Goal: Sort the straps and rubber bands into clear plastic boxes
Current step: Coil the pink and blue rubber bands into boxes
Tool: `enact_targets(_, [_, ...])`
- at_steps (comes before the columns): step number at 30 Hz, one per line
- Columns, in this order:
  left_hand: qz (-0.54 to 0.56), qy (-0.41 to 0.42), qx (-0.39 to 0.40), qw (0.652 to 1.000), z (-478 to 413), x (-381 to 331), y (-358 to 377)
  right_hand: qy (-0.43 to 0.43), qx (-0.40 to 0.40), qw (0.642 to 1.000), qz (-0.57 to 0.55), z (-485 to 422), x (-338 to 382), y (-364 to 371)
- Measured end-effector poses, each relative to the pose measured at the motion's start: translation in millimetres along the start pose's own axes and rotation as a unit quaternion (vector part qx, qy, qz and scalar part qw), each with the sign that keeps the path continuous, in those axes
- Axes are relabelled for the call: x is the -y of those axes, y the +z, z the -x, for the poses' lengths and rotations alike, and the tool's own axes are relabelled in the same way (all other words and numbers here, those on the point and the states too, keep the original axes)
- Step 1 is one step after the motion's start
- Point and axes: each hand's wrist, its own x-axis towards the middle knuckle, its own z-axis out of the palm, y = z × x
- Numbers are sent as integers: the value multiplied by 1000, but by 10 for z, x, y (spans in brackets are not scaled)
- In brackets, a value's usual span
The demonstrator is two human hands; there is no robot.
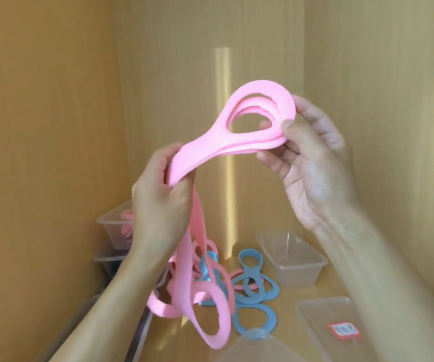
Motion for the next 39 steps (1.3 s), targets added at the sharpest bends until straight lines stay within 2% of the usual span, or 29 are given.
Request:
enact_targets(6, [-138,-46,166,975,125,191,103,18,-19,1000,8,-19,-59,-55])
enact_targets(11, [-132,-83,180,971,107,225,100,24,-33,999,5,-37,-98,-105])
enact_targets(17, [7,-106,131,986,86,191,27,14,-22,1000,3,-20,-95,-82])
enact_targets(23, [-20,-113,247,962,149,174,71,14,-25,1000,-5,-15,-106,-74])
enact_targets(29, [-45,-134,220,965,231,111,152,-7,-15,1000,-20,3,-31,-58])
enact_targets(33, [-59,-145,229,961,246,70,205,-26,5,999,-27,36,20,-5])
enact_targets(36, [-54,-161,276,946,282,51,240,-31,2,999,-30,46,37,13])
enact_targets(39, [-46,-189,373,907,323,56,241,-21,-5,1000,-18,40,12,4])
